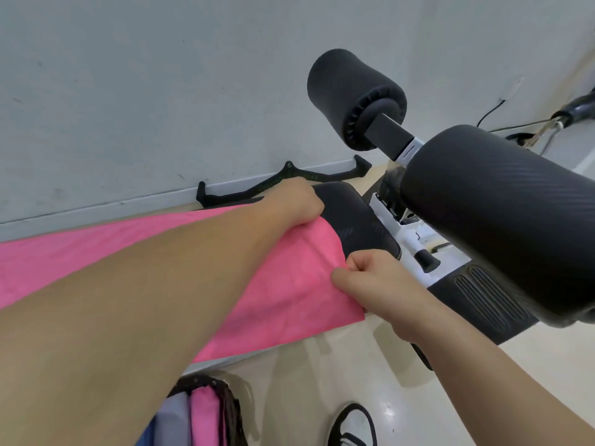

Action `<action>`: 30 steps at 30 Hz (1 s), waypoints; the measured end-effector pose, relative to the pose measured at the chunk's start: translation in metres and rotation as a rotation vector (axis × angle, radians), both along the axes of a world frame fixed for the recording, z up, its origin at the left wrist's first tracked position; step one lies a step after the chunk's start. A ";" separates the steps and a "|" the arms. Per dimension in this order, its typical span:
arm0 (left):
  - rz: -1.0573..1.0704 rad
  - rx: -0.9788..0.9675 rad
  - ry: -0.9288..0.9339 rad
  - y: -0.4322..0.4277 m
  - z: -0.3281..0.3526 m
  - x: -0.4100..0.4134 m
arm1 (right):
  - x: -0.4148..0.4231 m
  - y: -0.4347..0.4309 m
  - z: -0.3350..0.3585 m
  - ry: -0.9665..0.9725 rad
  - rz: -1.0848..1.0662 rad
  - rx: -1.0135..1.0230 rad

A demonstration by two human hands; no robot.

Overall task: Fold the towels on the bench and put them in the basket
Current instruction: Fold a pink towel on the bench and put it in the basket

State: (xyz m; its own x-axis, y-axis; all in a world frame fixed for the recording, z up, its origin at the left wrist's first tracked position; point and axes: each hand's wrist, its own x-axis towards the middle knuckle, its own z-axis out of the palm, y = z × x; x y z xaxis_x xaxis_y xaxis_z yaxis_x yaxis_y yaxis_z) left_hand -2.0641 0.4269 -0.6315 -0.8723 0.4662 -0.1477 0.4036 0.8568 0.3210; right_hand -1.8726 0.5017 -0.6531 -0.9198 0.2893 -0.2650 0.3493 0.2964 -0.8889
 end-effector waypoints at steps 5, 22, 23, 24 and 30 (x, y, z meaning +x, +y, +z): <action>0.287 0.592 -0.399 0.006 0.001 0.000 | 0.005 0.006 0.010 0.033 -0.003 0.130; 0.703 1.021 -0.431 -0.181 0.063 0.000 | -0.017 -0.135 0.058 0.291 0.238 0.416; 0.737 1.012 -0.400 -0.203 0.058 -0.001 | -0.022 -0.152 0.058 0.294 0.265 0.417; 0.770 0.998 -0.364 -0.224 0.052 -0.002 | -0.025 -0.171 0.058 0.296 0.298 0.410; 0.775 0.750 -0.104 -0.326 0.012 -0.012 | -0.043 -0.274 0.041 0.267 0.520 0.389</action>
